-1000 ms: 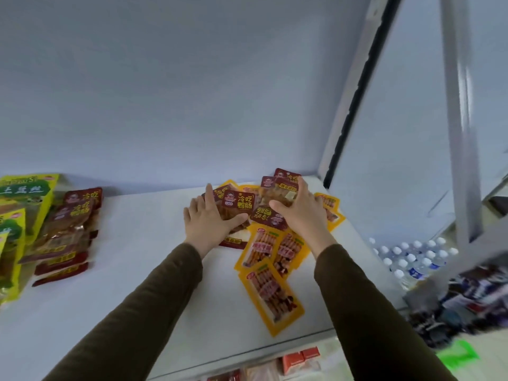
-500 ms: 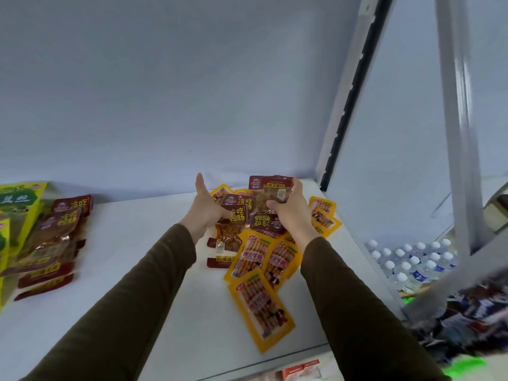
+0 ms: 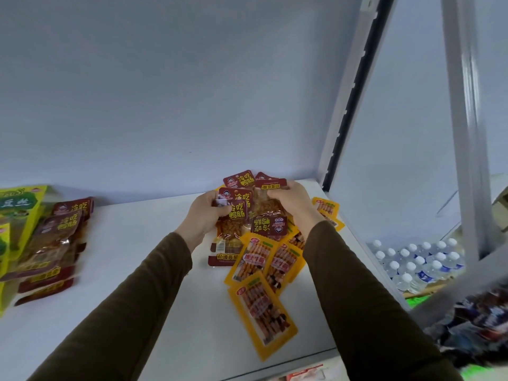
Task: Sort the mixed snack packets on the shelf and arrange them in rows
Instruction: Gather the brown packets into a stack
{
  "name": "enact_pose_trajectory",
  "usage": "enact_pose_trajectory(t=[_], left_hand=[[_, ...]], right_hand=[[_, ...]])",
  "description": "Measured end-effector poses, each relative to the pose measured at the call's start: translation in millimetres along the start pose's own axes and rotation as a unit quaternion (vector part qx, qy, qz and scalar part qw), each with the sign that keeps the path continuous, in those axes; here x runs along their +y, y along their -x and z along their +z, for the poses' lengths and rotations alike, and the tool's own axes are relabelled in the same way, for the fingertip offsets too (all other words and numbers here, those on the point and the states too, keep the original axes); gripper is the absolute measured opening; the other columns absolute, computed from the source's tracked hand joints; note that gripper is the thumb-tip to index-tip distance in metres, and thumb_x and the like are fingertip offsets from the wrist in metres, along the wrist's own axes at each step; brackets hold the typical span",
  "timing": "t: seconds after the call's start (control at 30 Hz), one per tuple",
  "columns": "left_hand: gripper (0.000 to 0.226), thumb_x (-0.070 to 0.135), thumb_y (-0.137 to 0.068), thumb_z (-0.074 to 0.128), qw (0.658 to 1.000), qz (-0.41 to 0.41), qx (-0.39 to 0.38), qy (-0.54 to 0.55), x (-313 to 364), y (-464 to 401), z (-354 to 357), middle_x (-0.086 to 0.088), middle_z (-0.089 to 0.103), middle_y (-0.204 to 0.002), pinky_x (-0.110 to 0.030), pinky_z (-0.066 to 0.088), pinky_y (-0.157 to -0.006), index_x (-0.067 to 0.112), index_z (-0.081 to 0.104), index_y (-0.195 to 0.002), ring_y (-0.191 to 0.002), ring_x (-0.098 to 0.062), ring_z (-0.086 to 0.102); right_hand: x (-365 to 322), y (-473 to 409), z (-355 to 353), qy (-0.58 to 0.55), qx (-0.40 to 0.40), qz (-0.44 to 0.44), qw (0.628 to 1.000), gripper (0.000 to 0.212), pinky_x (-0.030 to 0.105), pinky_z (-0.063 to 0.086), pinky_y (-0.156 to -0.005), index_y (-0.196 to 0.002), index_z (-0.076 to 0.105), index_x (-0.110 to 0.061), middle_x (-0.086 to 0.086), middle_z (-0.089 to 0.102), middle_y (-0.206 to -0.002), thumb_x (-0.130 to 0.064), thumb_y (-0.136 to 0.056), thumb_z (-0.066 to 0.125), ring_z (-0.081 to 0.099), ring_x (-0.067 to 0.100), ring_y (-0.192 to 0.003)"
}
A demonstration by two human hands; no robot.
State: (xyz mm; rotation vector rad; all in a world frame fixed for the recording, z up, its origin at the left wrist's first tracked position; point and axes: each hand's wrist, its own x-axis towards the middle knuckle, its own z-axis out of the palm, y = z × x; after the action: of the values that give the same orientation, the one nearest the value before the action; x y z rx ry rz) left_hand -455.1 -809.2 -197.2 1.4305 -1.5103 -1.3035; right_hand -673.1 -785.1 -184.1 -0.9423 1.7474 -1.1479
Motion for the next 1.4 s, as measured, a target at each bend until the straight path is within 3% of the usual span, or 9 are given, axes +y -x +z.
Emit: enact_pose_trajectory(t=[0.13, 0.27, 0.33, 0.43, 0.67, 0.87, 1.03, 1.23, 1.4], left_hand=[[0.019, 0.02, -0.1, 0.066, 0.998, 0.032, 0.001, -0.049, -4, 0, 3, 0.005, 0.07, -0.11, -0.026, 0.054, -0.083, 0.021, 0.058, -0.117, -0.1, -0.011, 0.067], [0.021, 0.021, -0.1, 0.066, 0.997, 0.046, -0.003, -0.061, -2, -1, 4, 0.012, 0.068, -0.106, -0.018, 0.049, -0.074, 0.023, 0.057, -0.119, -0.097, -0.005, 0.065], [0.022, 0.022, -0.099, 0.067, 0.997, 0.047, -0.003, -0.059, -2, -1, 3, 0.012, 0.069, -0.107, -0.018, 0.049, -0.074, 0.023, 0.058, -0.119, -0.097, -0.005, 0.066], [0.019, 0.021, -0.097, 0.071, 0.999, 0.04, 0.0, -0.01, -6, 1, -1, 0.005, 0.074, -0.108, -0.024, 0.056, -0.078, 0.02, 0.062, -0.113, -0.098, -0.012, 0.071], [0.03, 0.024, -0.094, 0.074, 0.985, 0.005, 0.037, 0.169, -14, 15, -24, 0.0, 0.079, -0.109, -0.032, 0.062, -0.078, 0.016, 0.067, -0.122, -0.1, -0.018, 0.076], [0.032, 0.026, -0.096, 0.072, 0.947, -0.065, 0.061, 0.309, -7, 27, -39, -0.01, 0.078, -0.113, -0.053, 0.062, -0.082, 0.013, 0.067, -0.125, -0.1, -0.034, 0.076], [0.026, 0.026, -0.101, 0.065, 0.936, -0.03, 0.113, 0.333, 7, 31, -49, -0.007, 0.078, -0.11, -0.044, 0.064, -0.072, 0.014, 0.066, -0.124, -0.094, -0.028, 0.078], [0.015, 0.031, -0.105, 0.058, 0.955, 0.022, 0.166, 0.244, 19, 40, -49, 0.002, 0.081, -0.092, -0.026, 0.058, -0.054, 0.019, 0.066, -0.11, -0.075, -0.015, 0.078], [0.037, 0.046, -0.109, 0.041, 0.942, -0.078, 0.134, 0.299, 29, 49, -38, -0.006, 0.075, -0.104, -0.039, 0.055, -0.09, 0.018, 0.066, -0.111, -0.098, -0.024, 0.07]], right_hand=[[-10, -11, 7, 0.012, -0.019, 0.002, 1.0, 0.035, 0.03, 0.054, -0.063, -0.109, 0.053, -0.022, 0.001, 0.069, -0.101, -0.026, -0.085, 0.078, 0.068, 0.018, -0.089], [-18, -19, 16, 0.021, -0.038, -0.004, 0.999, 0.052, 0.041, 0.059, -0.081, -0.12, 0.052, -0.017, 0.006, 0.07, -0.105, -0.016, -0.079, 0.084, 0.07, 0.025, -0.096], [-20, -21, 19, -0.013, -0.031, -0.007, 0.999, 0.054, 0.033, 0.056, -0.07, -0.12, 0.054, -0.016, 0.004, 0.07, -0.102, -0.013, -0.077, 0.087, 0.069, 0.019, -0.09], [-17, -22, 21, -0.04, -0.027, -0.013, 0.999, 0.046, 0.027, 0.049, -0.064, -0.117, 0.061, -0.015, 0.001, 0.071, -0.102, -0.014, -0.079, 0.086, 0.068, 0.017, -0.091], [-14, -19, 10, -0.16, -0.051, -0.031, 0.985, 0.021, 0.043, 0.056, -0.093, -0.102, 0.074, -0.014, 0.004, 0.078, -0.099, -0.015, -0.083, 0.082, 0.071, 0.026, -0.101], [-27, -11, 3, -0.198, 0.021, -0.097, 0.975, 0.012, 0.033, 0.061, -0.069, -0.1, 0.072, -0.022, -0.003, 0.079, -0.087, -0.025, -0.09, 0.076, 0.076, 0.014, -0.079], [-63, 5, -6, -0.249, 0.091, -0.16, 0.951, 0.016, 0.029, 0.061, -0.073, -0.105, 0.069, -0.026, -0.007, 0.077, -0.092, -0.03, -0.091, 0.075, 0.075, 0.011, -0.086], [-81, 46, 17, -0.329, -0.095, -0.074, 0.937, 0.013, 0.035, 0.061, -0.066, -0.099, 0.071, -0.012, 0.008, 0.078, -0.085, -0.004, -0.089, 0.072, 0.075, 0.022, -0.074], [-39, 66, 65, -0.188, -0.098, -0.019, 0.977, 0.018, 0.045, 0.058, -0.091, -0.105, 0.07, -0.015, 0.008, 0.077, -0.102, -0.011, -0.088, 0.075, 0.072, 0.028, -0.097]])
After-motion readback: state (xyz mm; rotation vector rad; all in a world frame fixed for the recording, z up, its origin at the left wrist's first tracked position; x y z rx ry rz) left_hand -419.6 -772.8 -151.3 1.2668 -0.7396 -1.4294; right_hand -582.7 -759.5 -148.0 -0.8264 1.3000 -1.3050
